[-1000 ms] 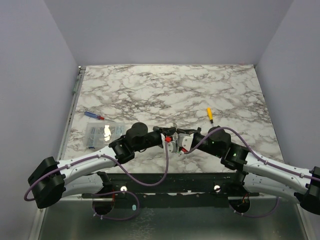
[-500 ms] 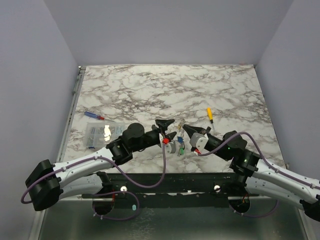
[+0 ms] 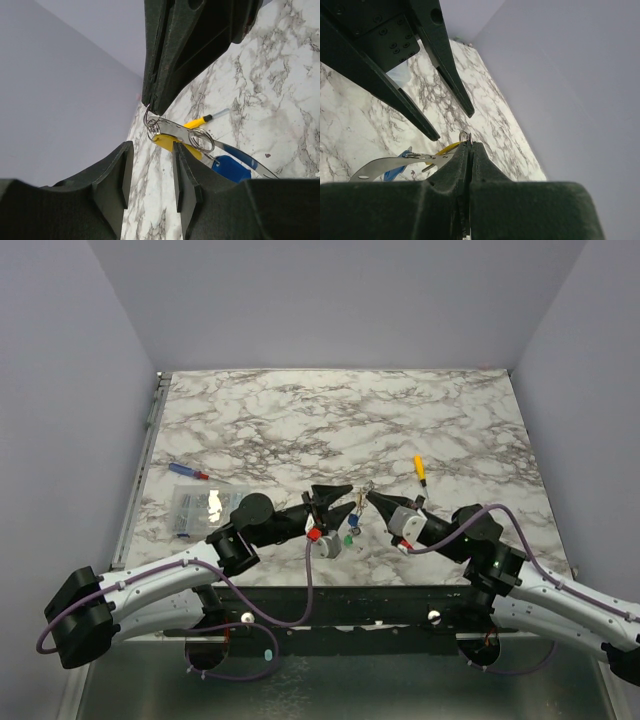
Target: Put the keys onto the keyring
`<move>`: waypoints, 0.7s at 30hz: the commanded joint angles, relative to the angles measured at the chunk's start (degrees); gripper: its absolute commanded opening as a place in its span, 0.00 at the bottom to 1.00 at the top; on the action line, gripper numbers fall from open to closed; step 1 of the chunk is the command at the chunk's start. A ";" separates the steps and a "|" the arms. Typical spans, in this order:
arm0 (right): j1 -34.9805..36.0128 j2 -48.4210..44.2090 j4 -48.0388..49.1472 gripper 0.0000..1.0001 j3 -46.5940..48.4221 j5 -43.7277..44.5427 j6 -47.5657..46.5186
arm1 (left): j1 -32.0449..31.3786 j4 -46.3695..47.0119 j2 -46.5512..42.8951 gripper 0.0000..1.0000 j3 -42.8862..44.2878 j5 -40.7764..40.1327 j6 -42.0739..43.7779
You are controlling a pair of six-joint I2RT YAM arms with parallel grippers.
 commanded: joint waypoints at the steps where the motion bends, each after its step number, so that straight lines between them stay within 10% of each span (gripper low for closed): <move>1: 0.25 -1.34 3.27 0.01 0.01 -2.17 1.39 | -0.26 2.02 -0.97 0.41 -0.90 5.12 0.50; 21: 0.25 -1.05 2.52 0.01 0.16 -6.21 2.99 | -0.31 2.02 -1.26 0.33 -1.00 5.37 0.78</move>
